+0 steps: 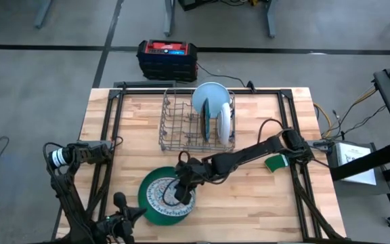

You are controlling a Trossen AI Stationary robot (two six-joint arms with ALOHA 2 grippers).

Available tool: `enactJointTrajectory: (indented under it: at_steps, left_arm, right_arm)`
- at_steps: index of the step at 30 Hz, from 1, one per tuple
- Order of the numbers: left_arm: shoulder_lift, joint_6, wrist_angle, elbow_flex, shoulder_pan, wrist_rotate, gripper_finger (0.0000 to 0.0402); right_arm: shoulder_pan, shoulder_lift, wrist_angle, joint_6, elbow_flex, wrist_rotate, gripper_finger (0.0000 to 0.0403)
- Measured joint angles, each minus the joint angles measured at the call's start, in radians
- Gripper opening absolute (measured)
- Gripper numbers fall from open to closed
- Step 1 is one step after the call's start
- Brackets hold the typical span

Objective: Sort dishes
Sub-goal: Put the white and blue patterned plate in the dishwasher rack

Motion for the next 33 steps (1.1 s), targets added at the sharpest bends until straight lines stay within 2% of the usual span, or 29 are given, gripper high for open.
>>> enactJointTrajectory:
  at_steps: [8,13,17,24,33]
  left_arm:
    - [0.000,0.086,-0.008,0.048,0.003,-0.016,0.0000]
    - [0.000,0.111,-0.033,0.062,0.020,-0.057,0.0000]
    - [0.000,0.110,-0.060,0.063,0.034,-0.059,0.0000]
    - [0.000,0.097,-0.110,0.061,0.051,-0.057,0.0000]
    - [0.000,-0.117,-0.269,0.055,0.068,0.015,0.0000]
  right_arm:
    - [0.021,-0.133,-0.122,-0.229,0.000,0.080,0.0018]
    - [0.044,-0.234,-0.180,-0.437,0.001,0.182,0.0018]
    - [0.046,-0.309,-0.188,-0.595,0.002,0.196,0.0018]
    - [0.036,-0.439,-0.187,-1.012,0.003,0.211,0.0018]
    - [-0.023,-0.526,-0.218,-1.706,0.003,0.230,0.0018]
